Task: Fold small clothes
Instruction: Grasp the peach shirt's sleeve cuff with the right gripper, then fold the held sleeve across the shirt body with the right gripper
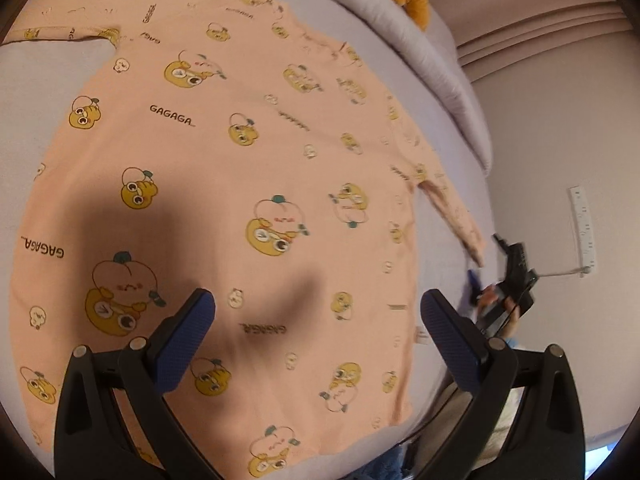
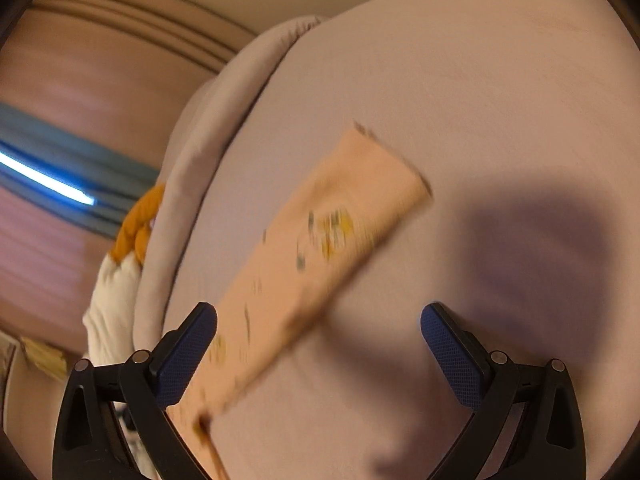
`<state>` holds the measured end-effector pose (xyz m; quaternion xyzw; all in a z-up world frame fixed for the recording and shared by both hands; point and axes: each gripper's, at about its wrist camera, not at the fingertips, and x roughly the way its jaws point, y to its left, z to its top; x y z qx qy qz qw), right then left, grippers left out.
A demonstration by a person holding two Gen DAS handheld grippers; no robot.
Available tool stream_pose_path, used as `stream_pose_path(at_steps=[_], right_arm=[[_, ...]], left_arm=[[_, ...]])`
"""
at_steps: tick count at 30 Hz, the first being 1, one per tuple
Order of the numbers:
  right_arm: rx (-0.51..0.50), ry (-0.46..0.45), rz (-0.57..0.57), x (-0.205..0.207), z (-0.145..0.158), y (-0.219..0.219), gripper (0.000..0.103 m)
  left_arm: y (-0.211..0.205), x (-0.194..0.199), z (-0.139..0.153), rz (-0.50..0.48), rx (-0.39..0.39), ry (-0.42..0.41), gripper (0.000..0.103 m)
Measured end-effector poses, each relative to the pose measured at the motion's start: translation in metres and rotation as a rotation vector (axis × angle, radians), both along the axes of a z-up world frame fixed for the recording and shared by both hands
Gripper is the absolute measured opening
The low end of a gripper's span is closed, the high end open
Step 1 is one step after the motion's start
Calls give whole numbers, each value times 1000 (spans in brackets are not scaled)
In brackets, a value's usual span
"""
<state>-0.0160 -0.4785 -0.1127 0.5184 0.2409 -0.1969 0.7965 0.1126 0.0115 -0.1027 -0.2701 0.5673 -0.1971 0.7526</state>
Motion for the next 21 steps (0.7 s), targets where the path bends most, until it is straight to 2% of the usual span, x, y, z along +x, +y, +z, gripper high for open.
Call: stream_pose_path(at_steps=[2, 3, 4, 5, 6, 7, 10, 13, 16, 21], right_arm=[[-14, -8, -40, 1, 0, -13, 92], [-9, 3, -31, 7, -1, -14, 75], [-3, 14, -30, 11, -4, -17, 50], [14, 31, -26, 15, -9, -19, 39], [20, 41, -32, 18, -12, -19, 21], [26, 46, -42, 18, -15, -19, 11], [51, 24, -47, 12, -13, -18, 9], [-9, 39, 16, 21, 10, -2, 8], [-104, 25, 114, 42, 51, 24, 8], [-291, -6, 297, 85, 135, 102, 8]], left_arm=[[-1, 3, -3, -7, 9, 7, 103], [-1, 4, -4, -6, 16, 9, 103], [-1, 5, -5, -5, 21, 11, 103], [0, 5, -6, -4, 23, 12, 103], [2, 6, -7, 0, 24, 14, 103], [4, 7, -8, 3, 26, 16, 103], [11, 9, -10, 16, 36, 23, 103], [19, 10, -9, 31, 53, 17, 103], [33, 9, -6, 56, 50, 8, 103], [63, 1, 3, 95, 33, -32, 103]])
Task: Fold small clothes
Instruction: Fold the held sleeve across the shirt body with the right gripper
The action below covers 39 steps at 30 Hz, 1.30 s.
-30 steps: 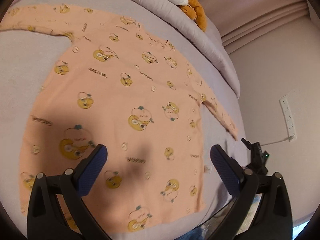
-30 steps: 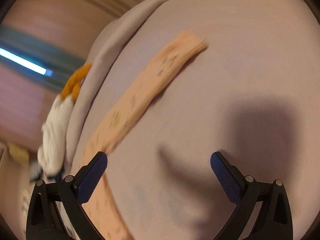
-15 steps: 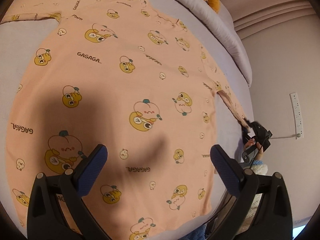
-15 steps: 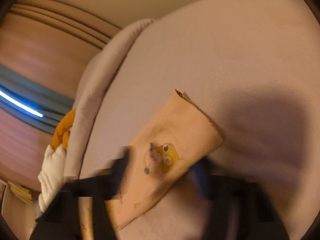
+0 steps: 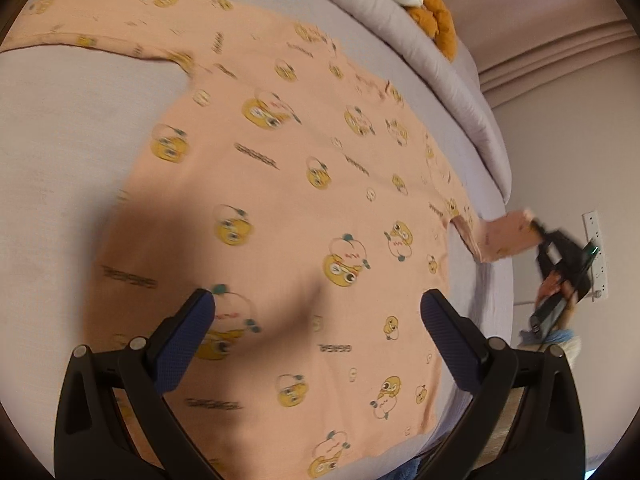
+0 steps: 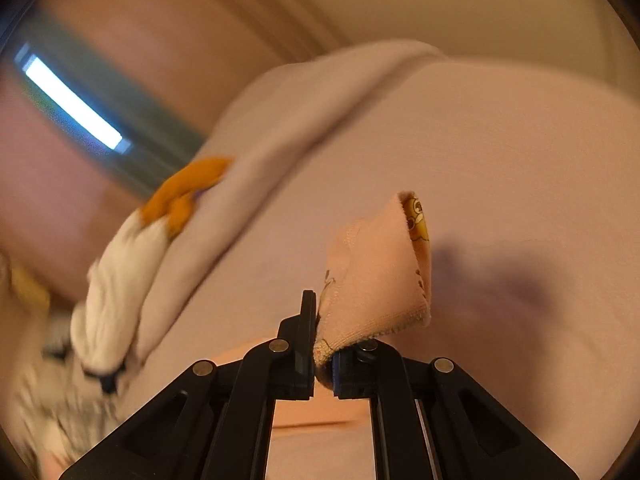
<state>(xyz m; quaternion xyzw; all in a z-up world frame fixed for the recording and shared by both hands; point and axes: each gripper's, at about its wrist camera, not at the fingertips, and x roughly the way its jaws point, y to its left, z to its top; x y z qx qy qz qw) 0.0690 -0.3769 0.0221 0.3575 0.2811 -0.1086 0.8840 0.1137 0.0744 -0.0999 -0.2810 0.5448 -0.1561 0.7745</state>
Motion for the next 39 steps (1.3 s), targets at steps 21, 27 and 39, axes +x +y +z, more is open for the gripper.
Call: stream_pose_path(at_steps=[21, 27, 39], right_arm=[[-969, 293, 744, 133, -79, 457, 50], [-1264, 185, 888, 71, -92, 483, 51], [-611, 67, 737, 40, -18, 275, 49]], left_arm=[[132, -21, -11, 227, 17, 4, 103], [144, -15, -11, 255, 8, -6, 103], [132, -4, -7, 219, -1, -30, 103]])
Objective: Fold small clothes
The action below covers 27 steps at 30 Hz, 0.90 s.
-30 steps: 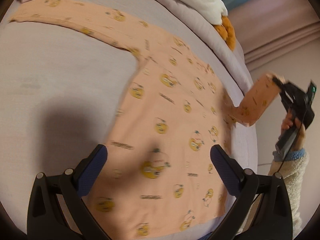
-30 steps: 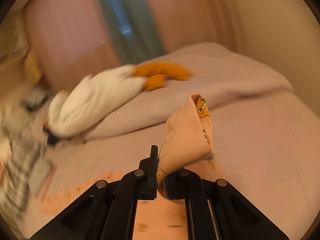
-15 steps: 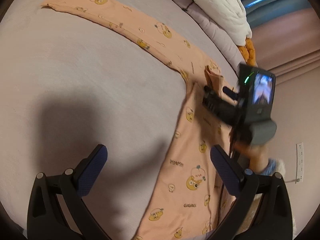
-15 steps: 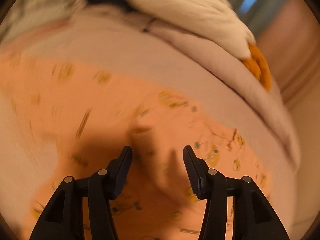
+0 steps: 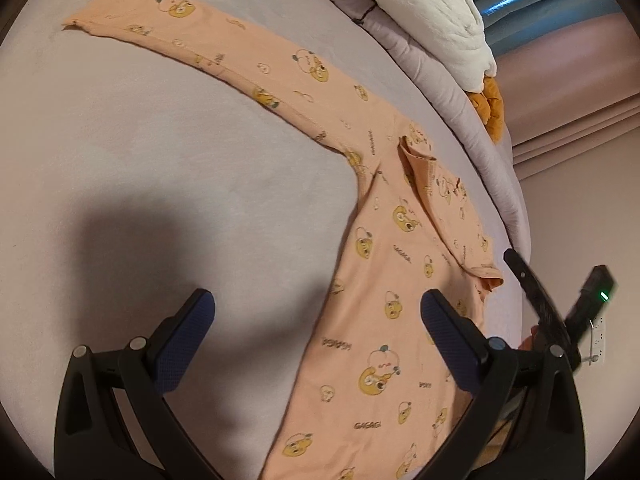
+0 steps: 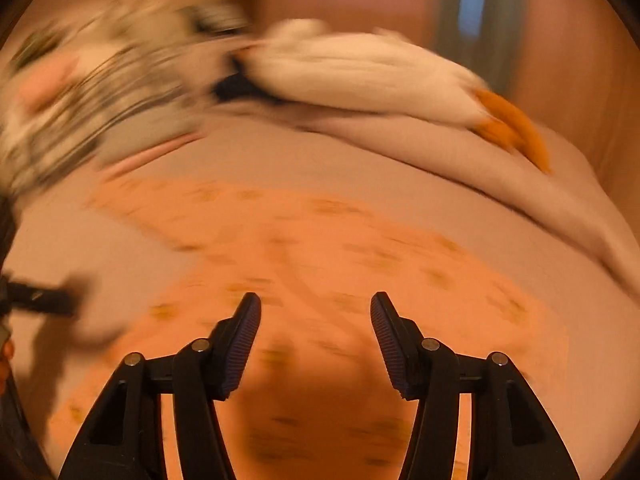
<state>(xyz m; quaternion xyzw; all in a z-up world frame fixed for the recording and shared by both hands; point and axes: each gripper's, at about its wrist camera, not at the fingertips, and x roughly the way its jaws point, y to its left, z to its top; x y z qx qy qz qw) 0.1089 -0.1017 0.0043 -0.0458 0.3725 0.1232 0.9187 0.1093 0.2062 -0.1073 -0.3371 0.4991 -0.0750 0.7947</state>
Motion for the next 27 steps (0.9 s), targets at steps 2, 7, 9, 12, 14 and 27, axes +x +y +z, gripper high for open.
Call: stream_pose_path(at_steps=[2, 7, 9, 12, 14, 27], right_arm=[[96, 27, -97, 13, -6, -36, 36], [162, 108, -265, 35, -45, -90, 25], [101, 157, -301, 33, -62, -96, 24], [-3, 155, -333, 20, -77, -100, 24], [54, 163, -342, 13, -74, -106, 24], [115, -19, -275, -35, -15, -72, 25]], left_arm=[[-1, 4, -1, 2, -10, -6, 103], [10, 18, -1, 41, -30, -10, 103], [22, 25, -2, 69, -49, -13, 103], [46, 35, -4, 132, -92, -11, 103], [59, 40, -5, 163, -119, -15, 103], [165, 91, -34, 498, -474, -98, 102]])
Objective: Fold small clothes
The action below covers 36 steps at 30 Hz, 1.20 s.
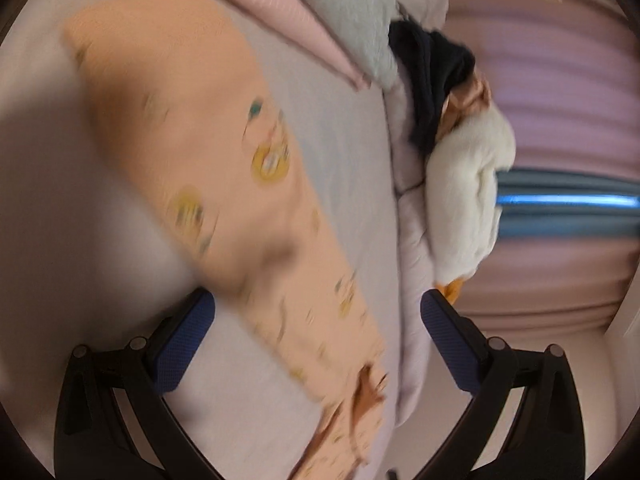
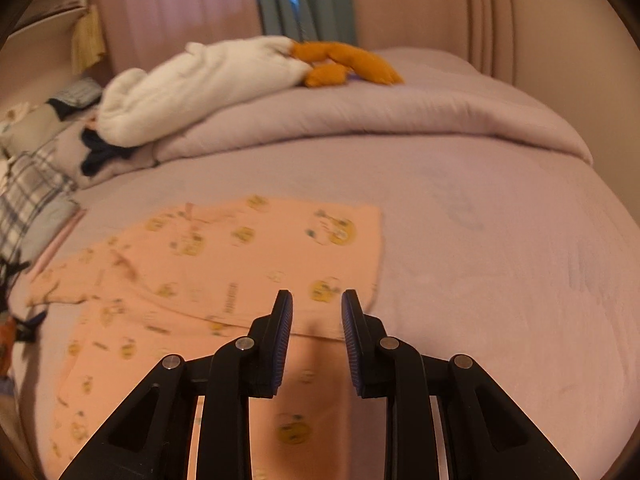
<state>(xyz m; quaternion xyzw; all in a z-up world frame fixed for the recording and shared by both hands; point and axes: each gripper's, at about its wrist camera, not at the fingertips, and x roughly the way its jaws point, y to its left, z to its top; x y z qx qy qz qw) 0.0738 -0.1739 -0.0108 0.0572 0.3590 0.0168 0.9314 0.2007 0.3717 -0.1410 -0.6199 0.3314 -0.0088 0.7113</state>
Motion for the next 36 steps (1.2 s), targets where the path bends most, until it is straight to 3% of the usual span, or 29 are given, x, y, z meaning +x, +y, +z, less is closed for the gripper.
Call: stream_pose_path(at_steps=[2, 5, 8, 10, 12, 13, 16, 20, 23, 27, 32, 36], right_arm=[[5, -14, 21, -10, 6, -2, 25], [-25, -20, 33, -21, 6, -3, 25], [-60, -17, 51, -23, 5, -3, 25], [-72, -12, 54, -26, 3, -4, 25], [-73, -7, 47, -30, 2, -9, 25], [-72, -5, 41, -32, 2, -11, 25], [-43, 5, 11, -34, -2, -21, 25], [4, 20, -15, -35, -7, -28, 25], [22, 17, -12, -39, -8, -28, 25], [47, 23, -9, -44, -12, -31, 25], [84, 30, -13, -50, -15, -38, 25], [109, 40, -26, -55, -19, -45, 25]], left_arm=[[15, 6, 9, 58, 40, -16, 102], [35, 4, 11, 163, 83, 1, 92], [56, -1, 6, 267, 66, 32, 68], [62, -3, 6, 281, 93, 61, 51], [61, -4, 11, 263, 137, 87, 16], [59, -4, 14, 244, 159, 84, 10], [35, 7, 43, 157, 305, 70, 8], [-19, 29, 89, 12, 440, -15, 5], [-92, 44, 131, -151, 566, -126, 5], [-190, 47, 158, -353, 662, -238, 5], [-316, 45, 157, -601, 748, -311, 5], [-406, 37, 128, -790, 821, -300, 8]])
